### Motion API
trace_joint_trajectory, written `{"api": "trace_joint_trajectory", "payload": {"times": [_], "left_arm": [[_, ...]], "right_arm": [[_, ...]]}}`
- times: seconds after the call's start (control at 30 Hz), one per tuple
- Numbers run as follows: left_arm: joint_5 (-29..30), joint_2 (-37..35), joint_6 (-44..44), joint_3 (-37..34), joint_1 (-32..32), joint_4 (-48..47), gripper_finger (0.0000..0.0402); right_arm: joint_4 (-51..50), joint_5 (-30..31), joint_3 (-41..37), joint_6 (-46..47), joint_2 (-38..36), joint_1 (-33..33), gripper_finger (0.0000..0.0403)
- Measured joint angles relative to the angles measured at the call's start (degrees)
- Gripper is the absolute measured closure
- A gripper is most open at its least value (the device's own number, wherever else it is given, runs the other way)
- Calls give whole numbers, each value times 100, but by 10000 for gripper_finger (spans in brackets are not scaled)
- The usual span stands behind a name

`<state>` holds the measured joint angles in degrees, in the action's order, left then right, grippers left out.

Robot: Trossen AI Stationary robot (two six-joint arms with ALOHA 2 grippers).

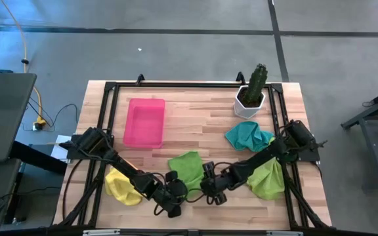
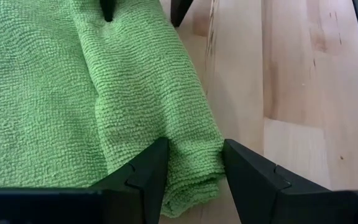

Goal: Roll microfiber towels into tight, uniform cylinder then place into a basket
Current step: Roll the green microfiber cloth

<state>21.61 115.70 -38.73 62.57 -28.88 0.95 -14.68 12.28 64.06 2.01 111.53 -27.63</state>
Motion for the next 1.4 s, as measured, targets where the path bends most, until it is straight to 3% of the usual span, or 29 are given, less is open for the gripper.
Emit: {"api": "trace_joint_trajectory", "payload": {"times": [0.17,0.47,0.7,0.93,1.13,1.4], "left_arm": [[-99,34,44,183,-11,31,254],[-389,20,184,338,-11,-66,254],[-345,-314,355,383,-64,-674,254],[-30,-590,311,691,-229,-2083,254],[234,-606,442,922,-330,-2125,254],[1245,-610,1346,958,-312,-1638,254]], "right_arm": [[-43,-233,-1,245,7,105,247],[-88,-503,-7,525,9,257,390],[-98,-1821,-10,721,12,581,387],[-26,-3492,-27,989,37,1156,397],[-63,-4776,-56,1621,66,1715,395],[-257,-4982,-49,2648,57,2123,394]]}}
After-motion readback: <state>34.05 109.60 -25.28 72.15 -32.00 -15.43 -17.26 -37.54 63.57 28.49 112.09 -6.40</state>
